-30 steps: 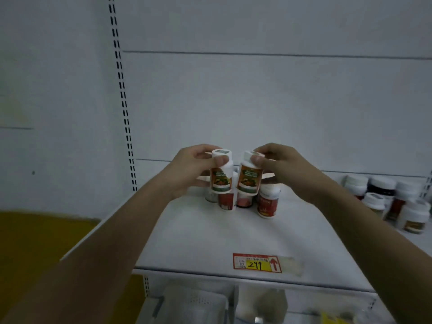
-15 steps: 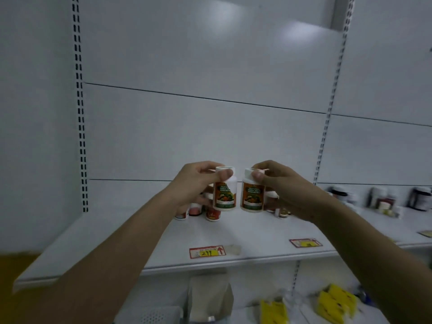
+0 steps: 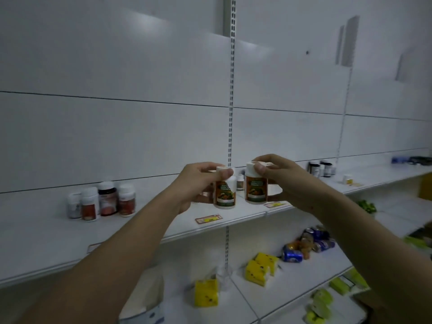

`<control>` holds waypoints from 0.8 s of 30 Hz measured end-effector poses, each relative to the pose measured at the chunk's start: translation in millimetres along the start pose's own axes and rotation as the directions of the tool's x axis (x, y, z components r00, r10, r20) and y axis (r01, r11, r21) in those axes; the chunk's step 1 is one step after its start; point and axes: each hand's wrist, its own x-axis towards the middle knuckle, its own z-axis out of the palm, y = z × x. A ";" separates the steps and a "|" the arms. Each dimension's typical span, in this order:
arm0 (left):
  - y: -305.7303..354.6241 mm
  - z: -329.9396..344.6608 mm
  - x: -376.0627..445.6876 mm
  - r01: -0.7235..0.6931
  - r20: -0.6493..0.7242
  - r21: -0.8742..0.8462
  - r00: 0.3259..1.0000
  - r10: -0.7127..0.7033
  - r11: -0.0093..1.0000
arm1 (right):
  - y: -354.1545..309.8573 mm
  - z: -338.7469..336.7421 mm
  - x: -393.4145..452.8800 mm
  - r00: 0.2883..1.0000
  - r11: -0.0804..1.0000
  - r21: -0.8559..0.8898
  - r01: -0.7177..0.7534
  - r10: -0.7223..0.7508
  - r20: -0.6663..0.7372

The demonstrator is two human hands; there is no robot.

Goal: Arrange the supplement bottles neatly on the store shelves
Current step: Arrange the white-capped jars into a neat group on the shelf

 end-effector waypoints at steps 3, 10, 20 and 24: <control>5.0 67.5 9.2 0.012 0.034 -0.042 0.999 -0.010 0.999 | 18.0 -64.5 -25.3 0.997 0.999 0.022 -0.045 0.046 -0.058; 6.2 203.9 27.0 0.053 0.108 -0.122 0.993 -0.040 0.991 | 55.1 -192.4 -68.3 0.977 0.994 0.016 -0.104 0.105 -0.184; -29.7 303.9 64.4 0.152 0.140 -0.126 0.981 -0.134 0.980 | 138.4 -262.6 -53.0 0.956 0.971 0.116 -0.207 0.226 -0.185; -56.9 319.2 92.0 0.179 0.108 -0.167 0.981 -0.163 0.969 | 172.8 -271.6 -20.9 0.958 0.969 0.151 -0.194 0.220 -0.185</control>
